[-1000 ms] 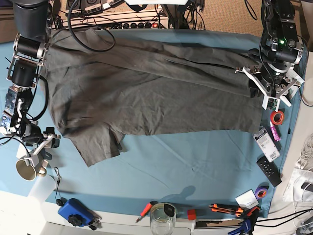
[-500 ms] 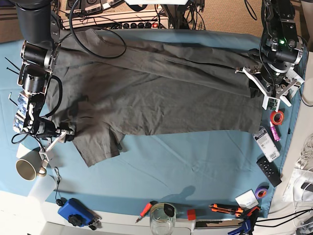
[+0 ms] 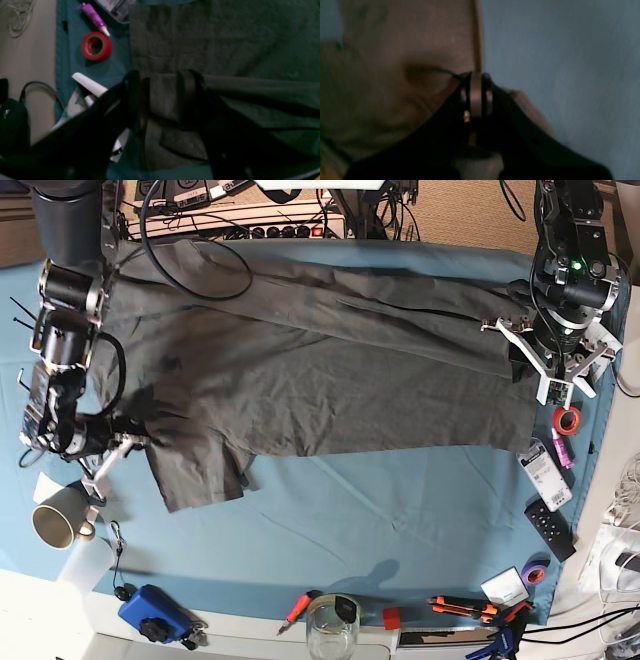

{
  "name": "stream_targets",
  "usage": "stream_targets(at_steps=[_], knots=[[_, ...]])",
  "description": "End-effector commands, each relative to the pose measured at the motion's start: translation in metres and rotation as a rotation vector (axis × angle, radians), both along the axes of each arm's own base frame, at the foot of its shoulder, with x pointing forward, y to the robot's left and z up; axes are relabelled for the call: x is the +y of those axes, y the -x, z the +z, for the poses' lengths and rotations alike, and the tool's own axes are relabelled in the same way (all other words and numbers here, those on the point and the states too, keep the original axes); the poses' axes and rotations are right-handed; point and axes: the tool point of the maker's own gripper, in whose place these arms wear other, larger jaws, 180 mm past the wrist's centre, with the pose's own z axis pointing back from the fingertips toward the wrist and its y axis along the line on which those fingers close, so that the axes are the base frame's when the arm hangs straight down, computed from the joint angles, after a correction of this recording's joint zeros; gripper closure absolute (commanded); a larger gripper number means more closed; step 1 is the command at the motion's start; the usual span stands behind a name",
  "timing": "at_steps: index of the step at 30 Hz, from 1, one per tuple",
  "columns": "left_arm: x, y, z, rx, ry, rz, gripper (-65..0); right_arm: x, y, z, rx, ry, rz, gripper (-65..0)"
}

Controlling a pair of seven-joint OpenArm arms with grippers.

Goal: Fold the T-shirt properly
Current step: 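Pinch the other hem corner with the left gripper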

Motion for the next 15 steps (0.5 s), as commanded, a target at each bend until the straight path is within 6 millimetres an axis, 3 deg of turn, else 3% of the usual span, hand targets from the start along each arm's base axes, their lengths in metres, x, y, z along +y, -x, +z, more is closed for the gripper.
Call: stream_targets(at_steps=[1, 6, 15], knots=[[0.002, -0.005, 0.011, -0.044, -0.011, -0.005, -24.7, -0.016, -0.008, 0.022, -0.038, 0.029, -0.005, 0.0], [0.002, -0.005, 0.011, -0.045, -0.012, -0.005, -24.7, -0.024, 0.007, 0.037, -0.04, 0.022, 0.023, 0.0], [0.002, -0.005, 0.011, -0.044, -0.012, -0.005, -24.7, -0.008, 0.045, 0.028, -0.023, 0.072, 0.112, 0.0]])
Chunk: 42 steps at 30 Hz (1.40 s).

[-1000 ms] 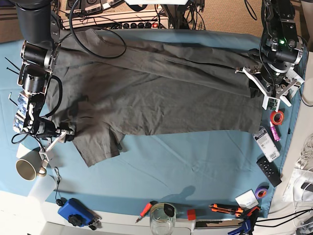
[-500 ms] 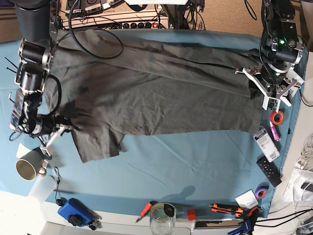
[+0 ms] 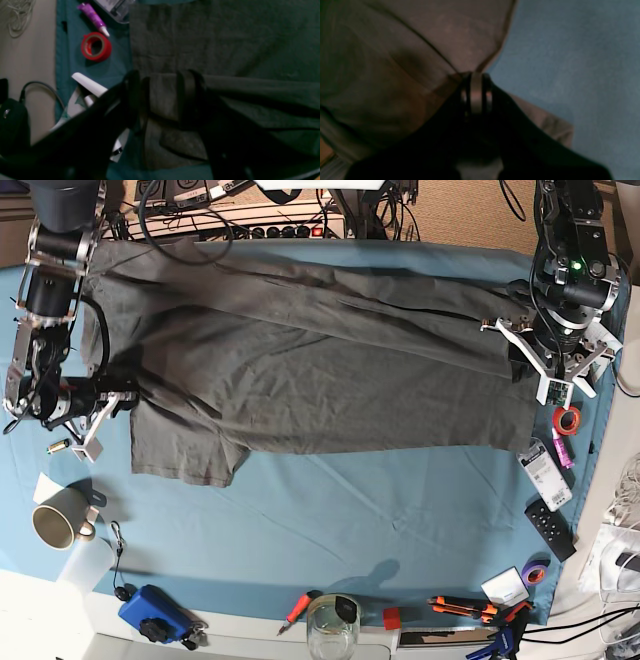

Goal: Fold the T-shirt properly
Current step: 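Pinch the other hem corner with the left gripper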

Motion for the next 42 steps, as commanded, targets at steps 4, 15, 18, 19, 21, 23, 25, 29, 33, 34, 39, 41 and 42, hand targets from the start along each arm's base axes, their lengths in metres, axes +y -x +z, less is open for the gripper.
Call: stream_targets(at_steps=[4, 15, 18, 19, 21, 23, 25, 29, 33, 34, 39, 41, 42], knots=[[0.001, -0.005, 0.011, -0.044, -0.011, -0.005, -24.7, 0.001, -0.002, 0.023, -0.083, 0.08, 0.063, 0.0], [0.001, -0.006, 0.012, -0.05, -0.01, -0.006, -24.7, -0.004, 0.001, 0.024, -0.085, 0.14, 0.082, -16.8], [0.001, -0.006, 0.012, -0.05, -0.01, -0.006, -24.7, -0.004, 0.002, 0.024, -0.079, 0.142, 0.083, -23.0], [0.001, -0.006, 0.012, -0.05, -0.01, -0.006, -24.7, -0.004, 0.003, 0.024, -0.073, 0.143, 0.082, -23.0], [0.001, -0.006, 0.012, -0.05, -0.01, -0.006, -24.7, -0.005, 0.001, 0.025, -0.07, 0.14, 0.054, -23.0], [0.001, -0.006, 0.012, -0.05, -0.01, -0.006, -24.7, -0.007, -0.005, 0.032, -0.09, 0.138, 0.039, -23.0], [0.001, -0.006, 0.012, -0.05, -0.01, -0.006, -24.7, -0.014, -0.015, 0.045, -0.132, 0.133, 0.01, -23.0], [0.001, -0.006, 0.012, -0.05, -0.01, -0.006, -24.7, -0.03, -0.043, 0.09, -0.295, 0.078, -0.087, -23.0], [0.001, -0.006, 0.012, -0.051, -0.009, -0.006, -24.7, -0.052, -0.063, 0.113, -0.422, 0.097, -0.166, -23.0], [0.001, -0.006, 0.012, -0.051, -0.007, -0.007, -24.7, -0.056, -0.065, 0.109, -0.425, 0.098, -0.184, -23.0], [-0.005, -0.011, 0.018, -0.094, 0.027, -0.022, -24.7, -0.062, -0.07, 0.085, -0.428, 0.048, -0.257, -23.0], [-0.004, -0.015, 0.022, -0.121, 0.026, -0.014, -24.7, -0.064, -0.068, 0.078, -0.411, 0.044, -0.27, -23.0], [-0.002, -0.018, 0.025, -0.133, 0.025, -0.002, -24.7, -0.064, -0.068, 0.076, -0.405, 0.041, -0.273, -23.0]])
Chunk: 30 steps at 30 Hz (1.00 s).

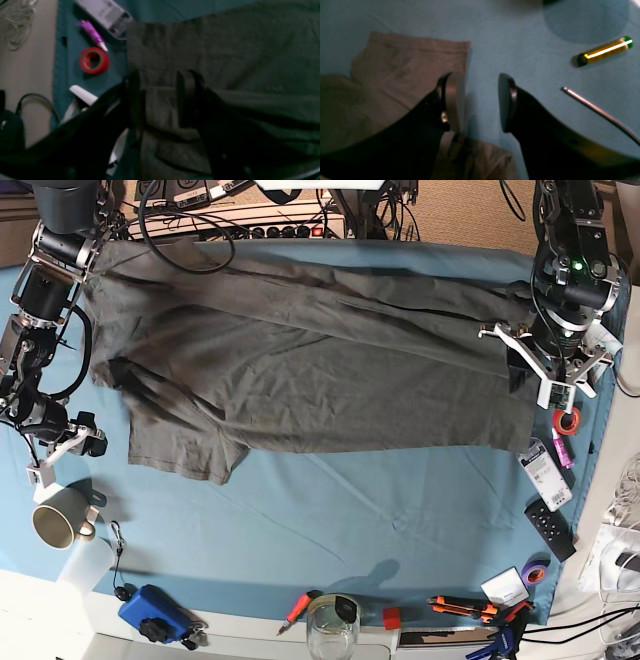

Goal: Fold the T-shirt properly
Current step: 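Pinch the other hem corner with the left gripper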

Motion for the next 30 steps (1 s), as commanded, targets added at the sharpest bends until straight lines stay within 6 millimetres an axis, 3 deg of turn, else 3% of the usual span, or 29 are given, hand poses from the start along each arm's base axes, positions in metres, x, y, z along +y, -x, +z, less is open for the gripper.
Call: stream_targets(at_steps=[1, 5, 12, 16, 20, 25, 30], knots=[[0.005, -0.011, 0.015, -0.067, -0.011, 0.018, -24.7, -0.011, -0.011, 0.023, -0.065, 0.019, -0.01, -23.0], [0.018, -0.036, 0.012, -0.082, 0.007, 0.068, -24.7, -0.012, -0.011, 0.023, -0.065, 0.026, -0.012, -23.0], [0.034, -0.082, -0.033, 0.097, 0.125, 0.115, -24.7, -0.019, -0.009, 0.019, -0.042, 0.057, -0.037, -23.0], [0.033, -0.099, -0.038, 0.133, 0.168, 0.103, -24.7, -0.019, -0.009, 0.02, -0.045, 0.057, -0.037, -23.0], [0.037, -0.109, -0.045, 0.159, 0.192, 0.121, -24.7, -0.02, -0.01, 0.02, -0.048, 0.064, -0.039, -23.0], [0.048, -0.115, -0.071, 0.263, 0.2, 0.168, -24.7, -0.02, -0.011, 0.021, -0.058, 0.064, -0.041, -23.0], [0.038, -0.113, -0.077, 0.339, 0.254, 0.137, -24.7, -0.021, -0.012, 0.023, -0.07, 0.064, -0.044, -23.0]])
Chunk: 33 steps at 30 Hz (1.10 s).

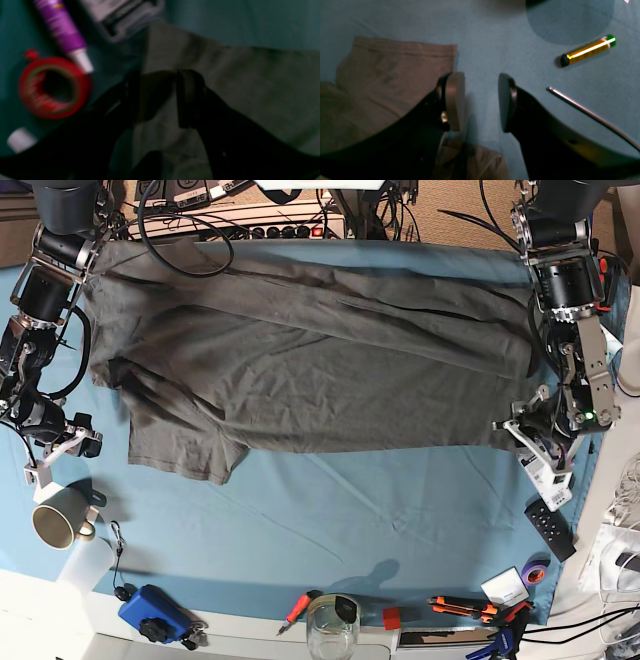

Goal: Fold the T-shirt properly
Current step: 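Pinch the other hem corner with the left gripper, then lift both hem corners and fold them over toward the collar fold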

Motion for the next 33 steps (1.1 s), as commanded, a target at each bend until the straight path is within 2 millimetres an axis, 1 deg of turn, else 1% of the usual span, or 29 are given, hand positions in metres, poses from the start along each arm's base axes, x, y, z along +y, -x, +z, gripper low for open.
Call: stream_targets(at_steps=[1, 6, 12, 17, 19, 21, 23, 26, 28, 31, 33], knots=[[0.005, -0.014, 0.018, -0.062, -0.008, 0.004, -24.7, -0.01, -0.011, 0.024, -0.068, 0.018, -0.011, -23.0], [0.005, -0.013, 0.016, -0.059, -0.009, 0.005, -24.7, -0.013, -0.01, 0.023, -0.061, 0.027, -0.026, -22.9], [0.006, -0.005, -0.005, 0.008, 0.017, 0.019, -24.7, -0.016, -0.01, 0.023, -0.061, 0.032, -0.041, -22.9], [-0.005, -0.004, -0.006, 0.008, 0.072, -0.009, -24.7, -0.024, -0.01, 0.022, -0.059, 0.058, -0.083, -22.9], [-0.005, -0.004, -0.006, 0.008, 0.072, -0.011, -24.7, -0.026, -0.01, 0.019, -0.054, 0.057, -0.097, -22.9], [-0.005, -0.003, -0.006, 0.017, 0.072, -0.009, -24.7, -0.025, -0.008, 0.008, -0.037, 0.032, -0.108, -22.9], [-0.005, -0.002, -0.007, 0.022, 0.073, -0.011, -24.7, -0.02, -0.004, -0.01, 0.001, -0.005, -0.114, -22.9], [-0.005, -0.002, -0.007, 0.023, 0.073, -0.011, -24.7, -0.002, 0.002, -0.036, 0.051, -0.063, -0.075, -22.9], [-0.005, -0.001, -0.007, 0.026, 0.073, -0.012, -24.7, 0.012, 0.005, -0.05, 0.071, -0.101, -0.048, -22.9], [-0.005, -0.001, -0.007, 0.027, 0.073, -0.012, -24.7, 0.03, 0.002, -0.057, 0.07, -0.133, -0.019, -22.9], [-0.005, -0.001, -0.007, 0.027, 0.072, -0.012, -24.7, 0.037, -0.004, -0.055, 0.051, -0.145, -0.013, -22.9]])
